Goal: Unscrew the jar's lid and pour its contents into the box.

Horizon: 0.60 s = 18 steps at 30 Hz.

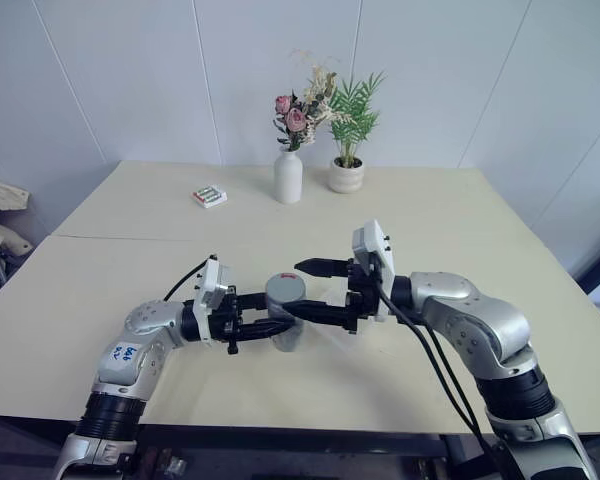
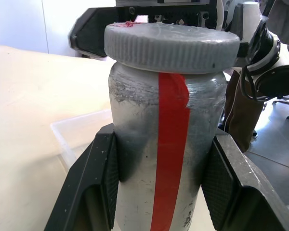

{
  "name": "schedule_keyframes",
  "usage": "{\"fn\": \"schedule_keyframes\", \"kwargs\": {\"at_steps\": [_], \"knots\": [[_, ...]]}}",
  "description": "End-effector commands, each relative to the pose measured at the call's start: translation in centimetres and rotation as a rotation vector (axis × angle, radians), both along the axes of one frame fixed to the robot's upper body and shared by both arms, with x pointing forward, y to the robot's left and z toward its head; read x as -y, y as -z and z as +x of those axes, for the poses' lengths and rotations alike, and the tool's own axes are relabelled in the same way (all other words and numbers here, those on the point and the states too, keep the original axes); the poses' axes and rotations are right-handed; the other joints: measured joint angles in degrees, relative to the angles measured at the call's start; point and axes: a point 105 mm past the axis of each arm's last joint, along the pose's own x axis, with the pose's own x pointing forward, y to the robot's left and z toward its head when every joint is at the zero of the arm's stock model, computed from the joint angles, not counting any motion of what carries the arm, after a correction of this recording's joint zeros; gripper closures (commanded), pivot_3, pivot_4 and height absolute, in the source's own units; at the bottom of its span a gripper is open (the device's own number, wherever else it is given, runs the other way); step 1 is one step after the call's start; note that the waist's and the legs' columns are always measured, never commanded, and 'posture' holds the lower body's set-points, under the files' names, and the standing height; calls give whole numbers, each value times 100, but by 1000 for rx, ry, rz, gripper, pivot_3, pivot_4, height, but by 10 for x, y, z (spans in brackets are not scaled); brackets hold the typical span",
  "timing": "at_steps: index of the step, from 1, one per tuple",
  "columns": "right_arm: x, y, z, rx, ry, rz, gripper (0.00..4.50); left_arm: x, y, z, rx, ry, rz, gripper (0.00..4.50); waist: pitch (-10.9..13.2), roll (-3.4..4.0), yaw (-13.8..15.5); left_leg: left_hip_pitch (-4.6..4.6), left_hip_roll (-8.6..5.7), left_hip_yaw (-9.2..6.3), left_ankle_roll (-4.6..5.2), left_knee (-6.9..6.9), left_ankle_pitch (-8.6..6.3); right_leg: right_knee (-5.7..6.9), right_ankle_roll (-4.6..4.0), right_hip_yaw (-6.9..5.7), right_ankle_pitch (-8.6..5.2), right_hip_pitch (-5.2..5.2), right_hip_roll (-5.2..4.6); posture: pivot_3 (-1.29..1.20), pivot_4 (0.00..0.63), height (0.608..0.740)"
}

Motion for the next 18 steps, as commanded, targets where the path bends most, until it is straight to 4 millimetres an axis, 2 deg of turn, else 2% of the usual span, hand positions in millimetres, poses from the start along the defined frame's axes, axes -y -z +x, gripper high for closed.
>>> {"fn": "schedule_keyframes", "kwargs": {"at_steps": [1,18], "knots": [[23,-13,12,38,114,38,34,5,-10,-8,52,61,-6,2586,0,0,-4,0,0,0,0,0,0,1,0,0,0,0,0,0,150,740],[55,-8,25,10,228,36,34,4,-9,-9,51,68,-2,2586,0,0,5,0,-1,0,0,1,0,-3,0,0,0,2,0,0,150,740]]}}
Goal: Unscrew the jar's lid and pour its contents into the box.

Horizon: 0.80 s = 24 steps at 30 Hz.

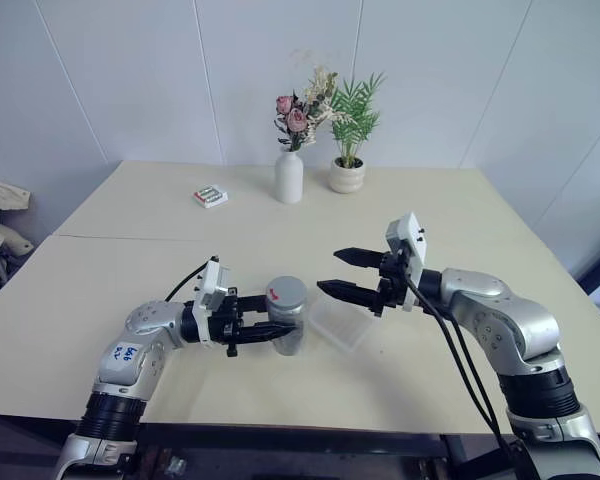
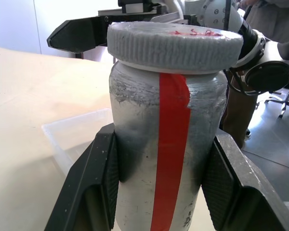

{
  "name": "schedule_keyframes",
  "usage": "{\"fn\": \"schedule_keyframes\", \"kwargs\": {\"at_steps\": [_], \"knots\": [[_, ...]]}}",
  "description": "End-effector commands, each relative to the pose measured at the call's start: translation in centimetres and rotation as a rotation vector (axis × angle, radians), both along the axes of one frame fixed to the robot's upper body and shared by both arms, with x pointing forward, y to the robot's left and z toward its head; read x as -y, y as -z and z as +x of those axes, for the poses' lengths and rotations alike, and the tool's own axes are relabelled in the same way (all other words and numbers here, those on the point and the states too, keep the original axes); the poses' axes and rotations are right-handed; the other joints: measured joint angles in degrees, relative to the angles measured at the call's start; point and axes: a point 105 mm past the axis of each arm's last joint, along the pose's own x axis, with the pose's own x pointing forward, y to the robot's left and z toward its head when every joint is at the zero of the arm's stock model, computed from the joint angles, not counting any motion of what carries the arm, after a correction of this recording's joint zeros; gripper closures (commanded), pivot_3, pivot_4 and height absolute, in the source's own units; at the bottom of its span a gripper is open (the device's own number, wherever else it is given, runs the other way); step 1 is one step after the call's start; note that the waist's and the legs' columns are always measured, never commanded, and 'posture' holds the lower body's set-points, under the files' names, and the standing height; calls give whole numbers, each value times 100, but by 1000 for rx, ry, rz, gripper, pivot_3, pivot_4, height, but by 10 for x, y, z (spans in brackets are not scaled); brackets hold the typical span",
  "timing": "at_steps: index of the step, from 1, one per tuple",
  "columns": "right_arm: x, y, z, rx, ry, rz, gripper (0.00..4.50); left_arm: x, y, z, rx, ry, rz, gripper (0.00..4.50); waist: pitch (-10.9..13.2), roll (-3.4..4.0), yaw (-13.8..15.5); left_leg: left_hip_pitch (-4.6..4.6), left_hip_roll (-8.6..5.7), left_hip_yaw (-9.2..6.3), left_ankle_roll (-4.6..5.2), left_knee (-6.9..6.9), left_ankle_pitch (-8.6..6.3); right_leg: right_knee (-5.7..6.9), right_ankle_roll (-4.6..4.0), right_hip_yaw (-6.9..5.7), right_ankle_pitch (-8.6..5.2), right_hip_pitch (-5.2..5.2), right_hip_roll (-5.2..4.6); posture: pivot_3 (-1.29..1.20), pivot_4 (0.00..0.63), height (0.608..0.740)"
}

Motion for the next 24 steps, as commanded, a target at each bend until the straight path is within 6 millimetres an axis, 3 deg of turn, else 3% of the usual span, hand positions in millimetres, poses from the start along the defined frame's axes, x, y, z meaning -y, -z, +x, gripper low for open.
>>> {"fn": "schedule_keyframes", "kwargs": {"at_steps": [1,8,11,16,24], "knots": [[11,-9,-3,42,14,10,34,2,-10,-4,49,24,-8,2586,0,0,-11,0,0,0,0,0,0,0,0,0,0,0,0,0,150,740],[28,-11,-14,13,-30,12,34,1,-10,-4,46,24,-4,2586,0,0,-1,0,0,0,0,1,0,0,0,0,0,1,0,0,150,740],[18,-16,-33,-2,-144,29,34,1,-10,-4,45,24,-1,2586,0,0,-14,0,1,0,0,1,0,1,0,0,0,0,1,0,150,740],[-6,-22,-43,7,-219,44,34,1,-9,-4,44,26,2,2586,0,0,-20,2,9,0,0,2,0,4,0,0,0,0,8,0,150,740],[-36,-24,-39,21,-249,33,34,2,-9,-5,40,31,4,2586,0,0,-1,0,8,0,0,4,0,0,-3,1,2,0,8,0,150,740]]}}
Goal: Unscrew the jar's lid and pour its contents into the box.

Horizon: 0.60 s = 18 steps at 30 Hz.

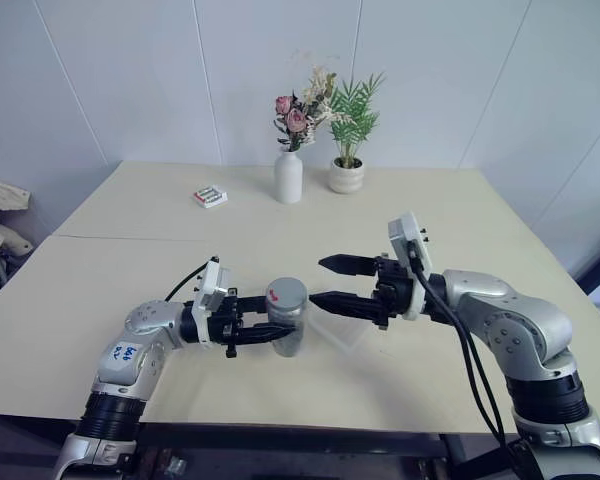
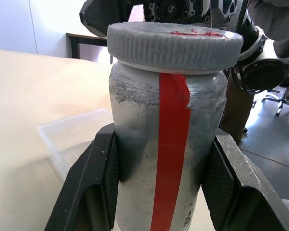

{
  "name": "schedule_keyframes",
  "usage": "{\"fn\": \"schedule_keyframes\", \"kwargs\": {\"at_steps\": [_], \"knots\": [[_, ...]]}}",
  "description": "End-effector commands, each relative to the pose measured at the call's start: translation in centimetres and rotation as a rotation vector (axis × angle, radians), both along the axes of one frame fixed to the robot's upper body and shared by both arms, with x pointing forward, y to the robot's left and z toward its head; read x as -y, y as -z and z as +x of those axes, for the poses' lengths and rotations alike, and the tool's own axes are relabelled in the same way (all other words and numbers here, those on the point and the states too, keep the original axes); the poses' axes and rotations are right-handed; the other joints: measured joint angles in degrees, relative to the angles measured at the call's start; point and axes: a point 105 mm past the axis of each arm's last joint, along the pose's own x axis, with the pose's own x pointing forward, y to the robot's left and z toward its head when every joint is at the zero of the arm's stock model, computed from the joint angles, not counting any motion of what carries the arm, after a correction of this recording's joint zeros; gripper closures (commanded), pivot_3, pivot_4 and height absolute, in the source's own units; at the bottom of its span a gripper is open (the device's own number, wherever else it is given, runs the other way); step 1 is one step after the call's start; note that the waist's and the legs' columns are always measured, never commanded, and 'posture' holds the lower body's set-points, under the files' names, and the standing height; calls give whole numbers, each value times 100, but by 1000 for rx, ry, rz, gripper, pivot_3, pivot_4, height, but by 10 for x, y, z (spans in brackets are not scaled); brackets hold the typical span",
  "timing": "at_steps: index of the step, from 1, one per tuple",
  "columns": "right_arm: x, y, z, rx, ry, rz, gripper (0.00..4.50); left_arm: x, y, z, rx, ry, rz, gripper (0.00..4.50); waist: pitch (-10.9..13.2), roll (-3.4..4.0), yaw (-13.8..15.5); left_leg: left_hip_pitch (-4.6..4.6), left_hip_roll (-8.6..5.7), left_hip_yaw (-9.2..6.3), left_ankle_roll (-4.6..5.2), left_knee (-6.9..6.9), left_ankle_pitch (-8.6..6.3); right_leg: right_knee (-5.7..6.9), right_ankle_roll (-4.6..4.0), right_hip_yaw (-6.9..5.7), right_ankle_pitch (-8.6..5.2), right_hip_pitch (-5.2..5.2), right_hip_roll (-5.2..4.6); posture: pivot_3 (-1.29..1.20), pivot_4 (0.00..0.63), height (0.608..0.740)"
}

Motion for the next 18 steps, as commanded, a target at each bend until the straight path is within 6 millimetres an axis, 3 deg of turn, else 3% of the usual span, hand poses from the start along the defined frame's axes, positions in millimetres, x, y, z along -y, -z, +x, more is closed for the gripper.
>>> {"fn": "schedule_keyframes", "kwargs": {"at_steps": [1,6,18], "knots": [[-9,-7,-3,50,-18,-5,34,2,-9,-4,41,23,-2,2586,0,0,1,0,0,0,0,0,0,-1,0,0,0,0,0,0,150,740],[-24,-6,-10,56,-91,-9,34,3,-10,-3,52,16,-1,2586,0,0,-14,-1,1,0,0,-1,0,0,0,0,0,-1,1,0,150,740],[-37,0,-11,81,-122,-34,34,5,-9,-3,56,18,-2,2586,0,0,-8,0,5,0,0,0,0,2,0,-1,0,-1,5,0,150,740]]}}
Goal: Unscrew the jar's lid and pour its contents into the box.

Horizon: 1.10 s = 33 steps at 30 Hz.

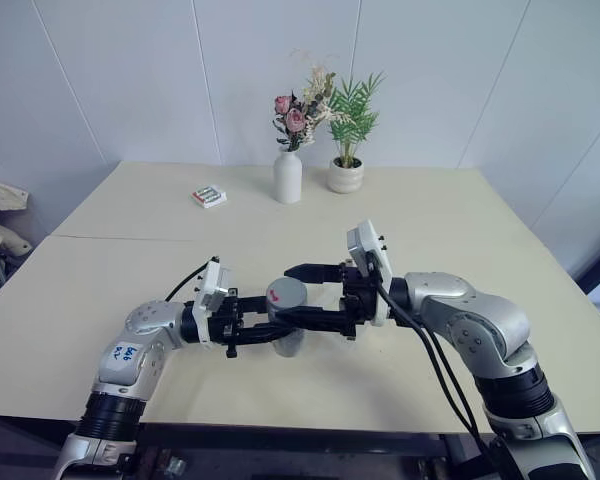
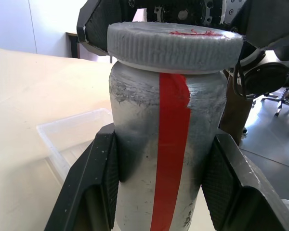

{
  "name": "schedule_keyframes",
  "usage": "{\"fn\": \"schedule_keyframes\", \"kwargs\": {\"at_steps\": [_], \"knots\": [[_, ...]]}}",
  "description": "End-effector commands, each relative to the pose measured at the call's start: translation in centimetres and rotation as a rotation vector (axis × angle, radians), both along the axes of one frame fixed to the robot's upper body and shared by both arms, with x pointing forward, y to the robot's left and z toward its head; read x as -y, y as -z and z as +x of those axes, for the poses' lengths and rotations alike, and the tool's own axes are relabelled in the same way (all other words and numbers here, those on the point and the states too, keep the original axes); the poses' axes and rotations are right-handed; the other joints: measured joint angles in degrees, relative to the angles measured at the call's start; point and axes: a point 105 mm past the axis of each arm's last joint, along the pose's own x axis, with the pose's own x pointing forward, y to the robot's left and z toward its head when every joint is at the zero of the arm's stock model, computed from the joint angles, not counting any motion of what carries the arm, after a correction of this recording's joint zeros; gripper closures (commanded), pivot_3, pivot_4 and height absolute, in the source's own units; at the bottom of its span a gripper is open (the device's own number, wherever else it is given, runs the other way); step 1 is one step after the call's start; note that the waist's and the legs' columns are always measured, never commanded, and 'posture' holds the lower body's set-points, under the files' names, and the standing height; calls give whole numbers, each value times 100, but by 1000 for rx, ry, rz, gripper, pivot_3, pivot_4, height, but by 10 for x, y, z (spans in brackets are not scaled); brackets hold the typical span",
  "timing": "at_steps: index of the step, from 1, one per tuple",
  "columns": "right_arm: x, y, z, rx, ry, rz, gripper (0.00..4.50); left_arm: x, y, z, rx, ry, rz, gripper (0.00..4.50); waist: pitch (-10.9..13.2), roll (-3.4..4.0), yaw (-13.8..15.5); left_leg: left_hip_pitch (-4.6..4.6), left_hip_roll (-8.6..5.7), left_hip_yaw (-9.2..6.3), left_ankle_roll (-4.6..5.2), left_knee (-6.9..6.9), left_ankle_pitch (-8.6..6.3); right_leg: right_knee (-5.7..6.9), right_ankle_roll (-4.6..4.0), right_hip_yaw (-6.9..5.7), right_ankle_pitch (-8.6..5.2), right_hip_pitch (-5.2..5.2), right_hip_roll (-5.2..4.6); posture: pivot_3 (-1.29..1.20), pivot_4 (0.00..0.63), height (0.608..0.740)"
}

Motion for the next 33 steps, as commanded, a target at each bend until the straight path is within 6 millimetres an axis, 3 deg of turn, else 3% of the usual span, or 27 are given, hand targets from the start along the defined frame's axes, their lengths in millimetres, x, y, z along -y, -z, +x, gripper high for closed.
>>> {"fn": "schedule_keyframes", "kwargs": {"at_steps": [1,15,18,22,33], "knots": [[-5,-11,-2,63,-18,18,34,5,-10,-3,56,18,-5,2586,0,0,-2,0,0,0,0,0,0,0,0,0,0,0,0,0,150,740],[-8,-12,5,74,-15,15,34,6,-11,-3,57,22,-5,2586,0,0,-3,1,6,0,0,0,0,1,-2,0,1,0,6,0,150,740],[-8,-12,4,72,-21,18,623,6,-11,-3,56,20,-5,2586,0,0,-3,1,7,0,0,0,0,1,-2,0,1,0,6,0,150,740],[-9,-12,3,72,-31,20,1901,5,-11,-3,55,17,-7,2586,0,0,-1,1,9,0,0,0,0,1,-3,0,2,0,9,0,150,740],[-10,-28,1,34,-47,113,1942,5,-10,-3,53,14,-7,2586,0,0,-7,2,31,0,-1,0,0,1,-15,0,8,-2,33,0,150,740]]}}
